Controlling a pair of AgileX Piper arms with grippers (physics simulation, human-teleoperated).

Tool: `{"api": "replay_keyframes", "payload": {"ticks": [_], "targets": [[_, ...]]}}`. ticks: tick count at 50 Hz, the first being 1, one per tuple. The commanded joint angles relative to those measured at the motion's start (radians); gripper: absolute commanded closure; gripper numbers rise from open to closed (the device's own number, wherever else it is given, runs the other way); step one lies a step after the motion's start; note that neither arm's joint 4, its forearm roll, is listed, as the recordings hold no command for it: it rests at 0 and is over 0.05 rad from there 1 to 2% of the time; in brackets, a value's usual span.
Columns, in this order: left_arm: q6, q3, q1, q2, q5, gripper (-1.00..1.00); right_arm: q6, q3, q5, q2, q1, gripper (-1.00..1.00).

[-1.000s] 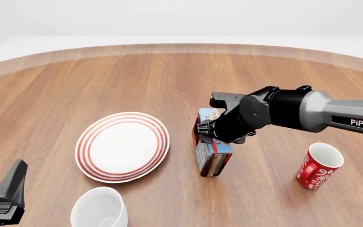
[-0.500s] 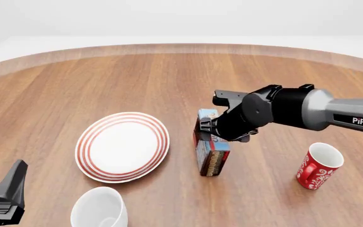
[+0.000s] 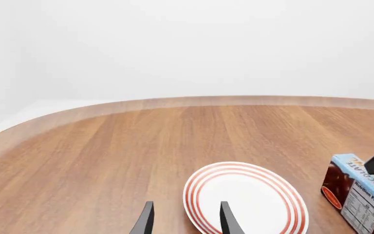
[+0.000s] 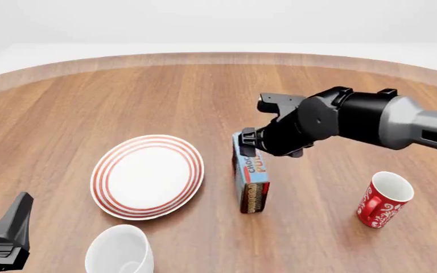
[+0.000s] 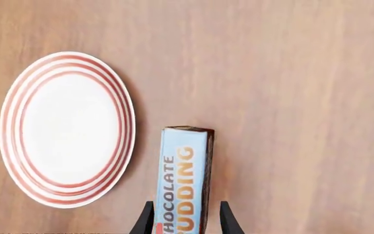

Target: Pick up the white mug and put it on the plate, and put the chocolate pudding to the right of the plate.

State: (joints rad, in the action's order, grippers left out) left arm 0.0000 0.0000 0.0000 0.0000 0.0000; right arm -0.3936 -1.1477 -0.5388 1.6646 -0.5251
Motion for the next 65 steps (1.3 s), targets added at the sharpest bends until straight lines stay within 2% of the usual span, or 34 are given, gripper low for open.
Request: {"api": "replay_keyframes", "payload": {"ticks": [1,11,32,43,50,60,65], "targets": [[0.000,0.000,0.000,0.000,0.000,-1.00,0.025,-0.019,-0.018,-0.026,0.003,-1.00],[0.000,0.000,0.000,0.000,0.000,-1.00,0.053,-0.017,-0.029,-0.053,0.013,-1.00],[0.000,0.000,0.000,0.000,0.000,-1.00,0.074,0.003,-0.031,-0.116,-0.010,-1.00],[0.000,0.000,0.000,0.000,0.000,-1.00,0.081,0.048,-0.012,-0.166,-0.025,-1.00],[0.000,0.000,0.000,0.000,0.000,-1.00,0.066,0.072,0.001,-0.194,-0.045,-1.00],[0.000,0.000,0.000,0.000,0.000,-1.00,0.090,0.138,0.020,-0.261,-0.043,-1.00],[0.000,0.000,0.000,0.000,0.000,-1.00,0.078,0.163,0.031,-0.284,-0.044,-1.00]]}}
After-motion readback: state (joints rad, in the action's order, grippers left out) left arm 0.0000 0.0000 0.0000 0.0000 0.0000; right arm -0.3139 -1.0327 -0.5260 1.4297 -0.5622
